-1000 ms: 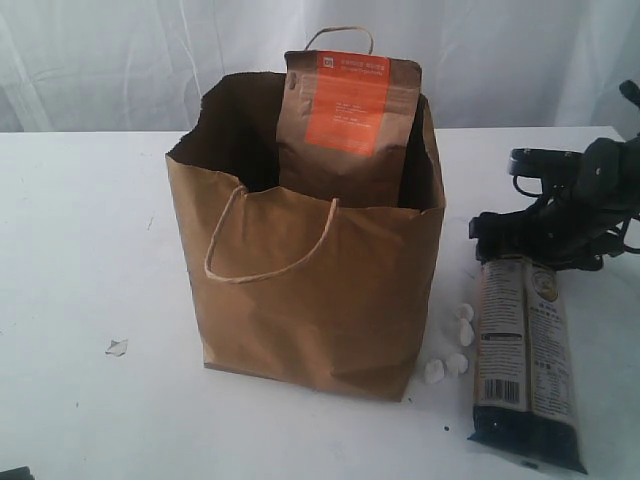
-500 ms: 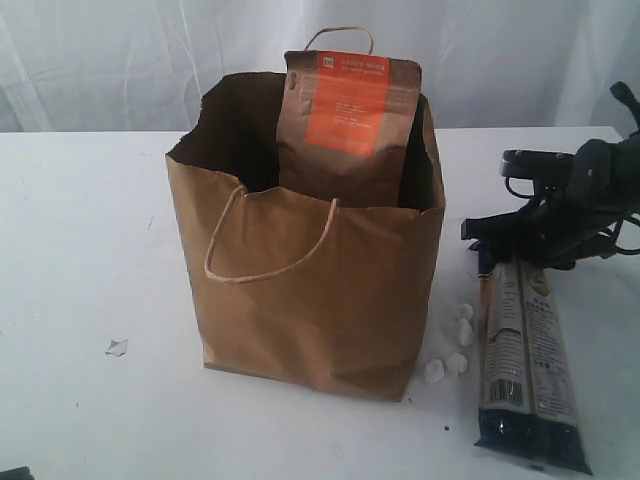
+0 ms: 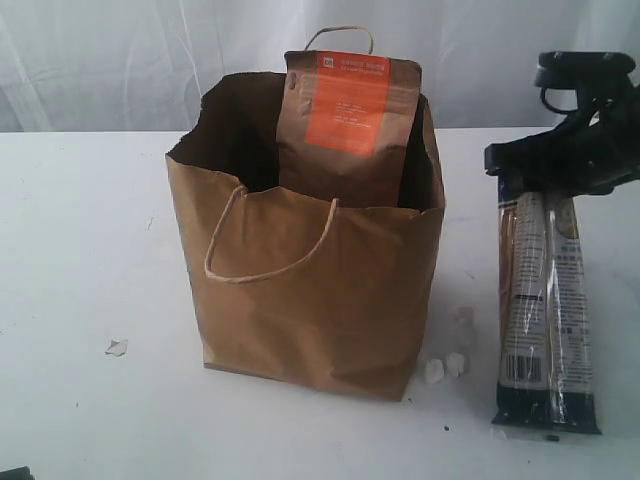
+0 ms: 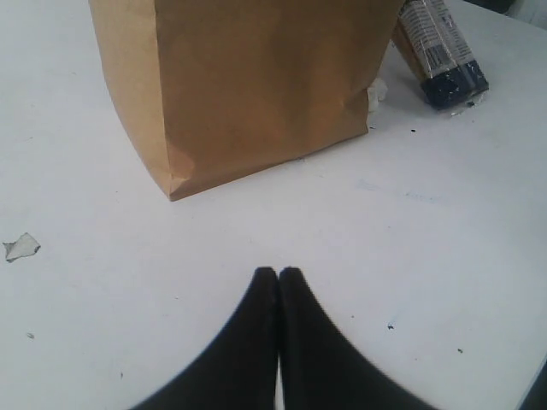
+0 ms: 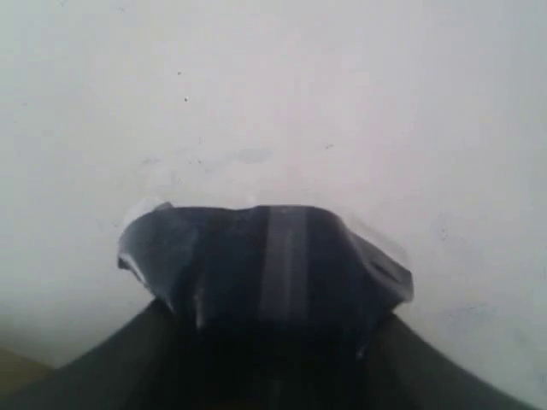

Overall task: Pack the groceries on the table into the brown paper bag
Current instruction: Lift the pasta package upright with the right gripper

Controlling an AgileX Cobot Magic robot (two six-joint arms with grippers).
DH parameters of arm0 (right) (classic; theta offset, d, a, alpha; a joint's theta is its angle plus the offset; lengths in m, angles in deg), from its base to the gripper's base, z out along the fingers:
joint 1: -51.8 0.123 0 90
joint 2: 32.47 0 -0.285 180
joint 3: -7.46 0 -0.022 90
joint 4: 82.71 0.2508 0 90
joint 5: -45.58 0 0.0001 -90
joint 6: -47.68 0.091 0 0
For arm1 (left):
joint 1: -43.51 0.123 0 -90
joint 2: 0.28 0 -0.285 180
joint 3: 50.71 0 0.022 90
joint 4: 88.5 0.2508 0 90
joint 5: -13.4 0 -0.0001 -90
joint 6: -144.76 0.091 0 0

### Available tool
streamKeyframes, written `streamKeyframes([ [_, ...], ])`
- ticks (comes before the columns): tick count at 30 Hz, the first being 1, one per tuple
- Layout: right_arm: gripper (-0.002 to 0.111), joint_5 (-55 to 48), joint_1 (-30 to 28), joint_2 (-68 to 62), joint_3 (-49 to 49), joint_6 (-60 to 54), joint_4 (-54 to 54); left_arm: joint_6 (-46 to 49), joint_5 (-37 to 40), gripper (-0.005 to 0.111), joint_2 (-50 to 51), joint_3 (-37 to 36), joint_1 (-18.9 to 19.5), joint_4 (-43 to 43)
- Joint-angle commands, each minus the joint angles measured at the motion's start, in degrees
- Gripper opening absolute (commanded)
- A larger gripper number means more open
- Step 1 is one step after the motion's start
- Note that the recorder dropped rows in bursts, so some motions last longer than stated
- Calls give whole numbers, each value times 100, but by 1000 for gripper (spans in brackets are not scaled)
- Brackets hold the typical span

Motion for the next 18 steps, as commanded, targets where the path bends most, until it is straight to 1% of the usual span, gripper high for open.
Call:
streamKeyframes([
  [1,0,-193,-2,541,-28,-46,-170,-11,27,0,-30,-15,-1,-39],
  [9,0,-382,-2,1460,-28,-46,-488,-11,27,0,-30,-15,-1,-39],
  [18,0,-327,-2,2524,-28,-46,-427,-11,27,0,-30,-15,-1,-39],
])
